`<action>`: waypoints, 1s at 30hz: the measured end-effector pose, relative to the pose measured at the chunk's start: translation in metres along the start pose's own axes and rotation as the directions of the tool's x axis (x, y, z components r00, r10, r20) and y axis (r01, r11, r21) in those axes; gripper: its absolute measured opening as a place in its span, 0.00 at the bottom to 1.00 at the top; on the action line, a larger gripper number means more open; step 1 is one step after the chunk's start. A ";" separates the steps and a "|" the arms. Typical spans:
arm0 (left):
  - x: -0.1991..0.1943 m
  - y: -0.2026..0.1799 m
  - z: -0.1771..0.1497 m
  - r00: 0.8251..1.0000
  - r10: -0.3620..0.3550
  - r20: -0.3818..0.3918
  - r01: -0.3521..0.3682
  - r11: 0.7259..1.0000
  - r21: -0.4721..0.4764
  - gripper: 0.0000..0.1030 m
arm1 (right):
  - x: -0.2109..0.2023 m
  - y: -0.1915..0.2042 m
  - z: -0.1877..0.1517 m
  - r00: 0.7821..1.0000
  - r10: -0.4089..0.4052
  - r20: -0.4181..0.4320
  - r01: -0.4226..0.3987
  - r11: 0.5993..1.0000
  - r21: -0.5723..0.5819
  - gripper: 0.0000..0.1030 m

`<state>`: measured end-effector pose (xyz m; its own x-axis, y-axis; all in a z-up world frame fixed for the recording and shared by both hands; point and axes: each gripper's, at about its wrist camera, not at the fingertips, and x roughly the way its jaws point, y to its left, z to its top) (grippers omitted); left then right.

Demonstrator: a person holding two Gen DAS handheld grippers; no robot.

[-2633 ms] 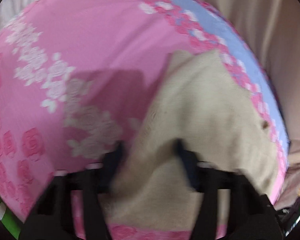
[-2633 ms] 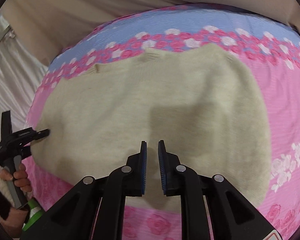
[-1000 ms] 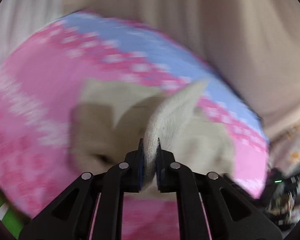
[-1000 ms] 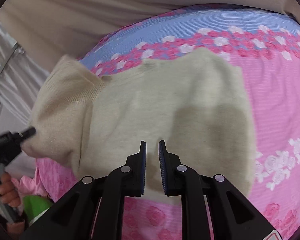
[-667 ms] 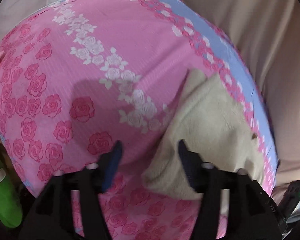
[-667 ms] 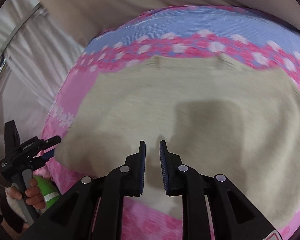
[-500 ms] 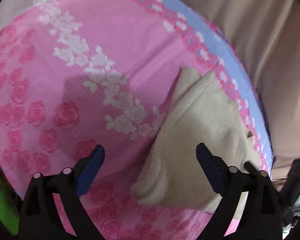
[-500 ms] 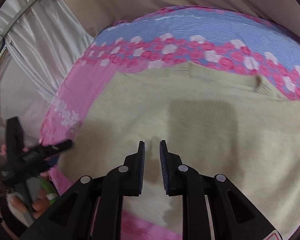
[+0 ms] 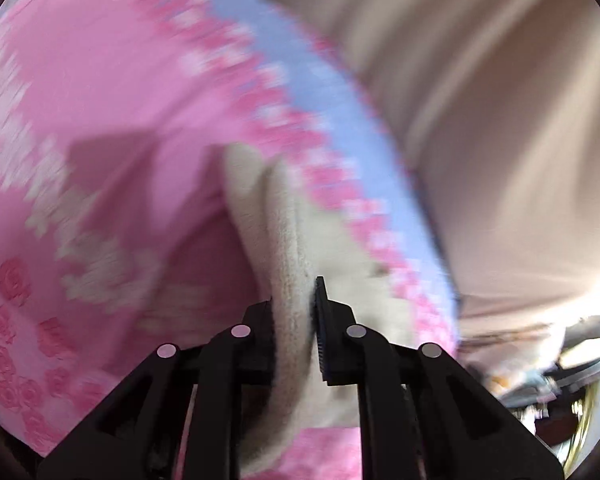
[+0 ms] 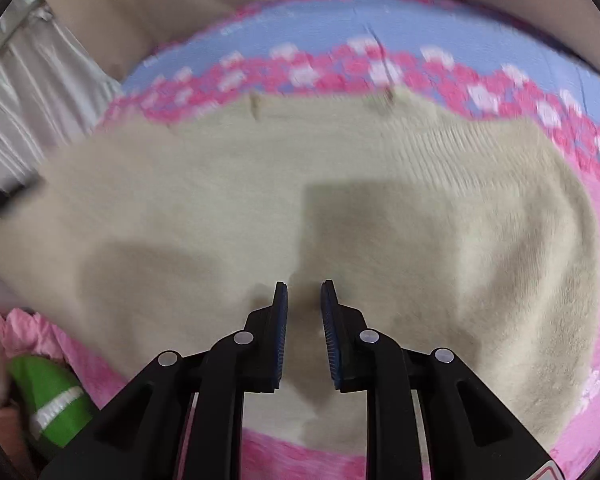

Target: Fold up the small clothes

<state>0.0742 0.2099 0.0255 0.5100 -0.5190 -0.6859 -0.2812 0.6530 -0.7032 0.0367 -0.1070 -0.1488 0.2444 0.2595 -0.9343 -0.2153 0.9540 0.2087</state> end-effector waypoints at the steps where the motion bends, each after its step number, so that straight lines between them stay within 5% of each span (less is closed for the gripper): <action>1: -0.003 -0.022 0.002 1.000 -0.024 0.001 0.024 0.999 0.040 0.12 | 0.011 -0.007 -0.002 1.000 -0.006 -0.029 0.006 1.000 -0.006 0.14; 6: 0.018 -0.136 -0.031 0.995 -0.078 -0.070 0.093 0.965 0.247 0.12 | 0.007 -0.039 -0.002 0.988 0.154 0.035 -0.157 0.979 0.127 0.13; 11: 0.084 -0.215 -0.109 0.977 -0.026 -0.213 0.115 0.901 0.418 0.12 | -0.049 -0.093 -0.019 0.972 0.143 0.185 -0.184 0.956 0.228 0.19; 14: 0.145 -0.235 -0.166 0.953 0.060 -0.298 0.098 0.867 0.488 0.13 | -0.070 -0.141 -0.041 0.970 0.098 0.222 -0.166 0.936 0.311 0.23; 18: 0.200 -0.230 -0.216 0.933 0.184 -0.309 0.022 0.828 0.560 0.13 | -0.079 -0.193 -0.077 0.972 0.047 0.230 -0.146 0.888 0.436 0.25; 20: 0.200 -0.223 -0.229 0.919 0.175 -0.355 0.045 0.845 0.533 0.21 | -0.087 -0.202 -0.089 0.967 0.047 0.252 -0.162 0.875 0.457 0.25; 21: 0.194 -0.219 -0.227 0.917 0.148 -0.371 0.069 0.856 0.512 0.34 | -0.091 -0.203 -0.091 0.962 0.057 0.269 -0.181 0.869 0.461 0.25; 24: 0.156 -0.208 -0.215 0.955 0.092 -0.282 0.064 0.866 0.496 0.68 | -0.101 -0.191 -0.091 0.938 0.134 0.319 -0.274 0.852 0.447 0.38; 26: 0.128 -0.200 -0.197 0.980 0.079 -0.183 0.024 0.867 0.498 0.80 | -0.100 -0.180 -0.082 0.926 0.185 0.328 -0.320 0.846 0.426 0.47; 30: 0.096 -0.165 -0.163 0.990 0.118 -0.077 -0.070 0.885 0.460 0.83 | -0.077 -0.164 -0.050 0.936 0.223 0.271 -0.324 0.845 0.425 0.59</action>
<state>0.0371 -0.0373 0.0452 0.4090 -0.4790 -0.7767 0.0895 0.8681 -0.4883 0.0056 -0.2915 -0.1257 0.4375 0.4960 -0.7501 0.1405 0.7862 0.6018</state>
